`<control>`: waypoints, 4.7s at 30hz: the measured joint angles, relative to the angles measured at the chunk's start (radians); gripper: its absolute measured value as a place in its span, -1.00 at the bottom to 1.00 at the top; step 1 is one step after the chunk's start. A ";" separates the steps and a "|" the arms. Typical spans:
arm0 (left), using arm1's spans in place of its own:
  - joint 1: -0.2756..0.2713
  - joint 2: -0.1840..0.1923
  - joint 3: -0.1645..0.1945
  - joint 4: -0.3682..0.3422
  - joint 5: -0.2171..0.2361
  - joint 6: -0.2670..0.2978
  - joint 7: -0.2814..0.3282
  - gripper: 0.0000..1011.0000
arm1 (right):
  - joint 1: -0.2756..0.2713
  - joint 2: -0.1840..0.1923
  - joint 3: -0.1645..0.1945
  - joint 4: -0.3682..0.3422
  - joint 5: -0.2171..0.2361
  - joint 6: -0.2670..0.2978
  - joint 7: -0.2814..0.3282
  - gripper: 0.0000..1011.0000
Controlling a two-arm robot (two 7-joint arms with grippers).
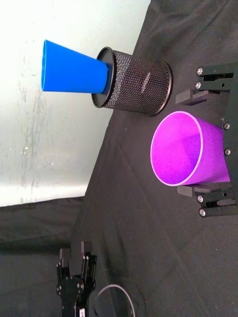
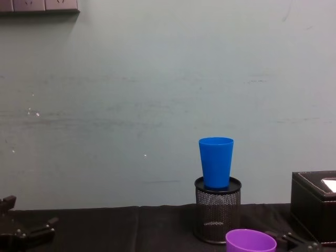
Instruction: Pick up one cup with a gripper and tap it against the other cup.
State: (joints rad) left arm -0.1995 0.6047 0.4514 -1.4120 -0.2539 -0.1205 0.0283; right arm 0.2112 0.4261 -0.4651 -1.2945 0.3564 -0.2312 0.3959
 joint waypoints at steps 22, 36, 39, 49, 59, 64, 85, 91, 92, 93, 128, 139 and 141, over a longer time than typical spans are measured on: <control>0.000 0.000 0.000 0.000 0.000 0.000 0.000 0.98 | 0.028 -0.073 0.028 0.048 -0.020 0.003 0.051 0.99; 0.000 0.000 0.000 0.000 0.000 0.000 0.000 0.98 | 0.020 -0.090 0.050 0.056 -0.026 0.009 0.056 0.99; 0.000 0.000 0.000 0.000 0.000 0.000 0.000 0.98 | 0.021 -0.089 0.049 0.056 -0.026 0.009 0.056 0.94; 0.000 0.000 0.000 0.000 0.000 0.000 0.000 0.98 | 0.021 -0.088 0.046 0.056 -0.026 0.009 0.056 0.56; 0.000 0.000 0.000 0.000 0.000 0.000 0.000 0.98 | 0.013 -0.074 0.059 -0.002 -0.027 0.041 0.056 0.49; 0.000 0.000 0.000 0.000 0.000 0.000 0.000 0.98 | -0.002 -0.053 0.088 -0.108 -0.010 0.108 0.062 0.49; 0.000 0.000 0.000 0.000 0.000 0.000 0.000 0.98 | 0.040 -0.009 0.113 -0.258 0.051 0.268 0.060 0.49; 0.000 0.000 0.000 0.000 0.000 0.000 0.000 0.98 | 0.040 -0.010 0.112 -0.258 0.051 0.268 0.059 0.49; 0.000 0.000 0.000 0.000 0.000 0.000 0.000 0.98 | 0.039 -0.010 0.112 -0.258 0.050 0.267 0.059 0.49; 0.000 0.000 0.000 0.000 0.000 0.000 0.000 0.98 | 0.039 -0.010 0.112 -0.258 0.050 0.267 0.059 0.49; 0.000 0.000 0.000 0.000 0.000 0.000 0.000 0.98 | 0.037 -0.011 0.112 -0.256 0.046 0.264 0.058 0.49; 0.000 0.000 0.000 0.000 0.000 0.000 0.000 0.98 | 0.037 -0.011 0.112 -0.256 0.046 0.264 0.058 0.49; 0.000 0.000 0.000 0.000 0.000 0.000 0.000 0.98 | 0.037 -0.011 0.112 -0.256 0.046 0.264 0.058 0.49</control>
State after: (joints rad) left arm -0.1996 0.6047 0.4514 -1.4120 -0.2539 -0.1205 0.0283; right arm 0.2479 0.4154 -0.3529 -1.5501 0.4028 0.0330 0.4539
